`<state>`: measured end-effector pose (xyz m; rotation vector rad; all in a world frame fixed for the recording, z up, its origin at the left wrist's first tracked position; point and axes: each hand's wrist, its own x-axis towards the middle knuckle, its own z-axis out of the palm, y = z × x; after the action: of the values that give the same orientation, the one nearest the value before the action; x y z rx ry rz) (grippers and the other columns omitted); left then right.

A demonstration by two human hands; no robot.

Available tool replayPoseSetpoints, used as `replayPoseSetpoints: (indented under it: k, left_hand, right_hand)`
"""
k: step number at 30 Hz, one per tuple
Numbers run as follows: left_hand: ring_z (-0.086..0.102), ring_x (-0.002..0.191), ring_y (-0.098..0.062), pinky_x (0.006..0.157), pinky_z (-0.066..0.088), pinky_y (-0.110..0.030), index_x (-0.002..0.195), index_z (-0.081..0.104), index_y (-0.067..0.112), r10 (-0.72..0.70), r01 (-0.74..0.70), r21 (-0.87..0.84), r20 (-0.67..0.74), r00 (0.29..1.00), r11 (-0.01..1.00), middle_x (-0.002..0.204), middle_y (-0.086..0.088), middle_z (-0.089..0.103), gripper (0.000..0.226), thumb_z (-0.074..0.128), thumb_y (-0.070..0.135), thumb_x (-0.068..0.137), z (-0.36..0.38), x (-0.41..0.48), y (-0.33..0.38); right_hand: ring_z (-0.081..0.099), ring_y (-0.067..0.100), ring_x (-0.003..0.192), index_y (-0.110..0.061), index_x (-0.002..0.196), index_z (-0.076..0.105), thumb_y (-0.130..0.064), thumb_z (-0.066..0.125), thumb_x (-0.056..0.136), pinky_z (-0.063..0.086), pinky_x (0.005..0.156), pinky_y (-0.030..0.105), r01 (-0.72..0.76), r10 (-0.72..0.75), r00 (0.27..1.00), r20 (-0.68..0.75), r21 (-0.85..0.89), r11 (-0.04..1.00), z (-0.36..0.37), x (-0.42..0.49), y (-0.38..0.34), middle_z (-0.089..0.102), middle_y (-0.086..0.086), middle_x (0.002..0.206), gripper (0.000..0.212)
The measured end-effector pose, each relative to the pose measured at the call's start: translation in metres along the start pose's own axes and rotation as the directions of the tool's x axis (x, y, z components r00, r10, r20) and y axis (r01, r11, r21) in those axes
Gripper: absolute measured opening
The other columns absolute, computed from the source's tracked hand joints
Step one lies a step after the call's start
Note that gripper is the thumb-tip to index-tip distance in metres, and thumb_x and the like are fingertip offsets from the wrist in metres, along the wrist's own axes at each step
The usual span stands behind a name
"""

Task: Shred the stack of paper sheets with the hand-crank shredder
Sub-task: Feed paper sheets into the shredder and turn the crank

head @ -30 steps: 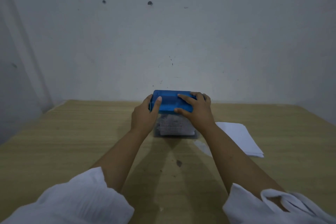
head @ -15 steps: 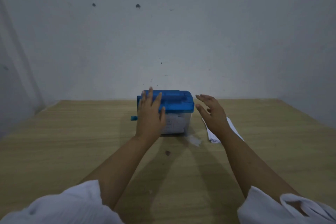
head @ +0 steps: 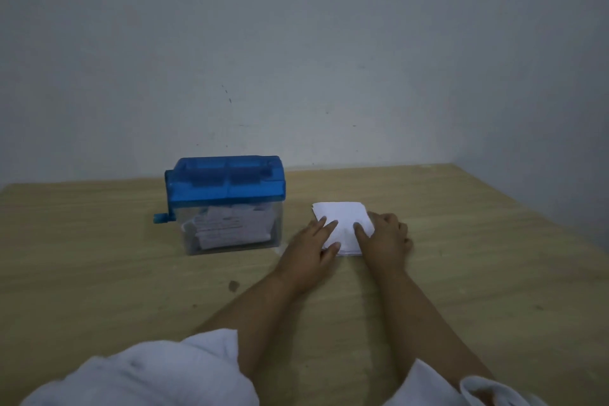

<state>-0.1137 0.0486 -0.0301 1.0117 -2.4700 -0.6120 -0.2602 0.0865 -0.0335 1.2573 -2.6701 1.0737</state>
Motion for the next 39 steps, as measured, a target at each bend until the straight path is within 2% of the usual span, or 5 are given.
replayPoseSetpoints:
  k: [5,16,27,32,39]
  left_hand:
    - [0.012,0.145,-0.015,0.117,0.008,-0.031,0.148,0.027,0.03,-0.033,0.014,0.157,0.119,0.992,0.988,0.158,0.003,0.013,0.053,0.033,0.047,0.099,0.007,0.008,-0.001]
    - [0.009,0.146,-0.016,0.117,0.009,-0.033,0.147,0.023,0.035,-0.051,0.02,0.204,0.149,0.988,0.979,0.158,0.004,0.011,0.051,0.029,0.05,0.098,0.007,0.007,0.003]
    - [0.007,0.146,-0.015,0.117,0.008,-0.033,0.149,0.019,0.034,-0.069,0.038,0.198,0.148,0.987,0.979,0.158,0.006,0.01,0.054,0.03,0.051,0.098,0.008,0.005,0.005]
    - [0.034,0.137,-0.016,0.109,0.031,-0.03,0.149,0.019,0.026,-0.049,0.04,-0.055,-0.168,0.985,0.998,0.151,0.003,0.033,0.059,0.045,0.038,0.097,0.005,0.002,0.005]
    - [0.055,0.102,-0.01,0.073,0.045,-0.007,0.123,0.041,0.018,-0.12,-0.102,-0.448,-0.439,0.89,0.888,0.112,0.006,0.051,0.032,0.05,0.03,0.095,-0.043,-0.012,0.034]
  right_hand:
    - [0.036,0.03,0.119,-0.01,0.122,0.05,-0.056,0.053,0.085,0.031,0.096,0.038,-0.146,0.154,0.988,0.032,-0.168,0.975,0.004,0.01,0.001,0.042,0.01,0.129,0.059]
    - [0.063,0.023,0.089,-0.015,0.086,0.069,-0.022,0.071,0.079,0.042,0.088,0.036,-0.174,0.22,0.968,-0.122,0.308,0.935,0.002,0.023,0.01,0.07,0.001,0.087,0.01]
    - [0.047,0.024,0.111,-0.013,0.108,0.069,-0.025,0.054,0.093,0.027,0.091,0.034,-0.096,0.119,0.975,-0.186,0.129,0.987,0.007,0.022,0.01,0.063,0.0,0.116,0.024]
    - [0.056,0.021,0.075,0.001,0.085,0.066,-0.009,0.057,0.09,0.04,0.069,0.026,0.027,0.156,0.95,-0.269,0.571,0.82,-0.006,0.014,0.003,0.063,0.01,0.08,0.015]
    - [0.062,0.015,0.092,-0.006,0.113,0.063,-0.013,0.061,0.09,0.053,0.082,0.028,0.001,0.235,0.962,-0.142,0.857,0.515,-0.038,-0.003,-0.043,0.066,0.005,0.104,0.025]
